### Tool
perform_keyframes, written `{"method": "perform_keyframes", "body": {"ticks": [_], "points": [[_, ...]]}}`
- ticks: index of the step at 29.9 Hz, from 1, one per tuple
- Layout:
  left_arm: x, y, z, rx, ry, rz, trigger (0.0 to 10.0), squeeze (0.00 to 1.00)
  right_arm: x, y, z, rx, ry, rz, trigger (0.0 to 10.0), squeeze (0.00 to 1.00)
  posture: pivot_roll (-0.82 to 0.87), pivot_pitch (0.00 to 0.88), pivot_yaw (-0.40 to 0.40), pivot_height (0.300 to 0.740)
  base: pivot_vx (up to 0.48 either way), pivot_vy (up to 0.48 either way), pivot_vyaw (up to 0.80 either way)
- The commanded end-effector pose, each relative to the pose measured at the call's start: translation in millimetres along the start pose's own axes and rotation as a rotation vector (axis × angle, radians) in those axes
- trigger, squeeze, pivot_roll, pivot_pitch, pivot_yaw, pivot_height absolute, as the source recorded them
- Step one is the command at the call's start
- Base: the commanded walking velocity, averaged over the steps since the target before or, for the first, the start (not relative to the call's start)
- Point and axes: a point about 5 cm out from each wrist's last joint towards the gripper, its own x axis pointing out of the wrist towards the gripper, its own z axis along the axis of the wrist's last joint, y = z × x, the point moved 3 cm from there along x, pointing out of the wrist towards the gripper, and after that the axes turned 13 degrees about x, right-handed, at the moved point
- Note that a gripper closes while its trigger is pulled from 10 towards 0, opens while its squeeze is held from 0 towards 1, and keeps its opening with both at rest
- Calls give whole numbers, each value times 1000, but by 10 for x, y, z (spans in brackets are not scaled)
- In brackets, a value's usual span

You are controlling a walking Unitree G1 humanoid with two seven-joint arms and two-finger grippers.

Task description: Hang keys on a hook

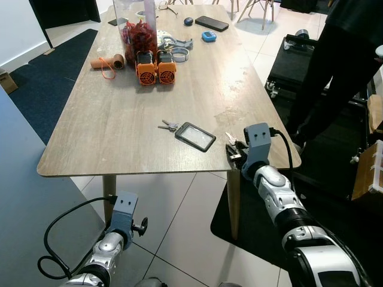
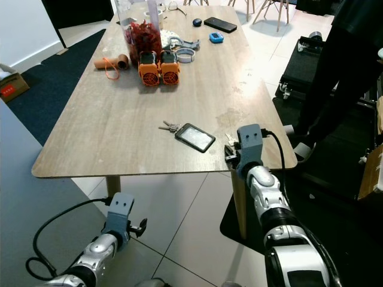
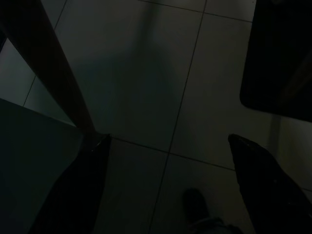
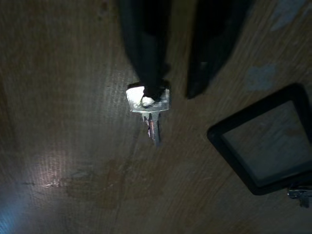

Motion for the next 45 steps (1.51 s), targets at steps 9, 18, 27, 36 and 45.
{"method": "perform_keyframes", "body": {"ticks": [9, 18, 27, 36, 45], "points": [[-27, 50, -61, 28, 15, 1, 10000, 0, -100, -105, -313, 16, 117, -44, 0, 0, 58, 92, 4, 740, 0, 0, 0], [-26, 61, -55, 32, 13, 2, 10000, 0, -75, -181, 249, 139, -180, -72, 0, 0, 60, 91, 6, 740, 0, 0, 0], [-24, 65, -46, 31, 8, 3, 10000, 0, -317, -536, 966, 167, -549, -175, 0, 0, 60, 89, 6, 740, 0, 0, 0], [-22, 65, -40, 32, 7, 3, 10000, 0, -470, -702, 1056, 160, -628, -221, 0, 0, 59, 85, 8, 740, 0, 0, 0], [-31, 79, -56, 30, 8, 9, 10000, 0, -1027, -1446, 814, 262, -690, -557, 0, 0, 61, 72, -3, 740, 0, 0, 0]]}}
